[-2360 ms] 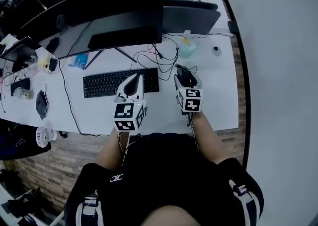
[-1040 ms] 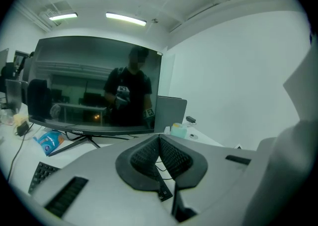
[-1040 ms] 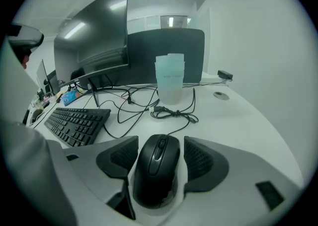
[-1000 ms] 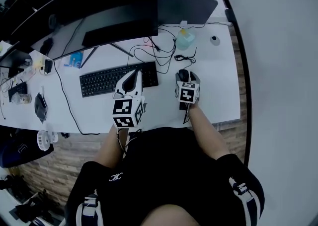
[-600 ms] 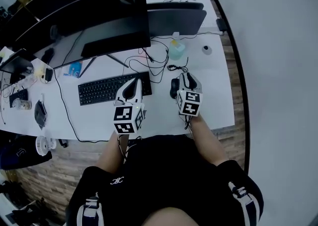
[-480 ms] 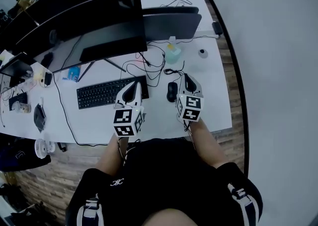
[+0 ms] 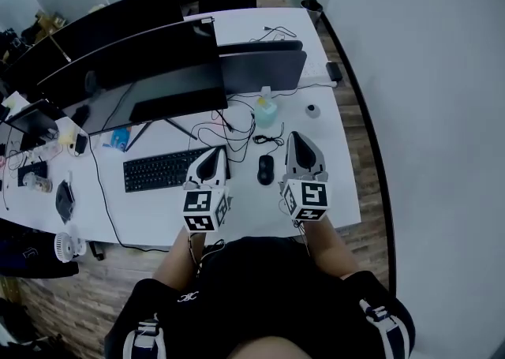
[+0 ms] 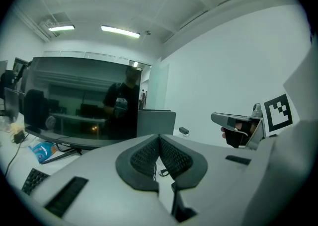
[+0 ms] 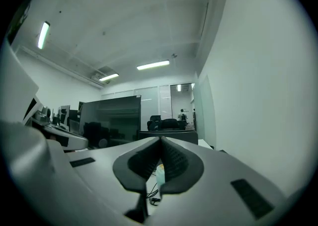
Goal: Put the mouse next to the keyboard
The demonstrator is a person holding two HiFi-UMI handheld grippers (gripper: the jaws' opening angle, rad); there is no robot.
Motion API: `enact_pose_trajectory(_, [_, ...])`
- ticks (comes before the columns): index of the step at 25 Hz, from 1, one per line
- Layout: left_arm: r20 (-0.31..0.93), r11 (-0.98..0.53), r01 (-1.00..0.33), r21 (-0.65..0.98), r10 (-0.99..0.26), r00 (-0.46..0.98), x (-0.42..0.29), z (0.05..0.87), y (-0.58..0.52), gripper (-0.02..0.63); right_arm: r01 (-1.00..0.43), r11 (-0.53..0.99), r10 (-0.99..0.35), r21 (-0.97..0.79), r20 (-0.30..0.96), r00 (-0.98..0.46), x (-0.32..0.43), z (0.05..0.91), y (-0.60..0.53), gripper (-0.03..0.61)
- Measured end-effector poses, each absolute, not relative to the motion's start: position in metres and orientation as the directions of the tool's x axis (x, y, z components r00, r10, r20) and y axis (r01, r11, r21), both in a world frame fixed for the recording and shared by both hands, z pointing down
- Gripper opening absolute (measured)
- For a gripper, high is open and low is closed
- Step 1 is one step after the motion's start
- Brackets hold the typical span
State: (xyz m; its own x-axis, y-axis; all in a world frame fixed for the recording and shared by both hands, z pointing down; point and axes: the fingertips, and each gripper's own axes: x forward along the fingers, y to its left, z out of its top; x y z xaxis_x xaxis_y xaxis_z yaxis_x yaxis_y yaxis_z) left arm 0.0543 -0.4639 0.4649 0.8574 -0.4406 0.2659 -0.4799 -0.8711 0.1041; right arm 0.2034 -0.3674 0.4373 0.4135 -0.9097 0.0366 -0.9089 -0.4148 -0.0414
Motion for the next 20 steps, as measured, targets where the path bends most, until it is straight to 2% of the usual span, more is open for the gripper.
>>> enact_pose_trajectory(20, [0.237,-0.838,-0.538,0.089,-0.507,0.829,0.046,0.449,-0.465,0.012,-0.909,-0.412,-0.911,-0.058,0.043,0.41,0.201,0.436,-0.362,0.014])
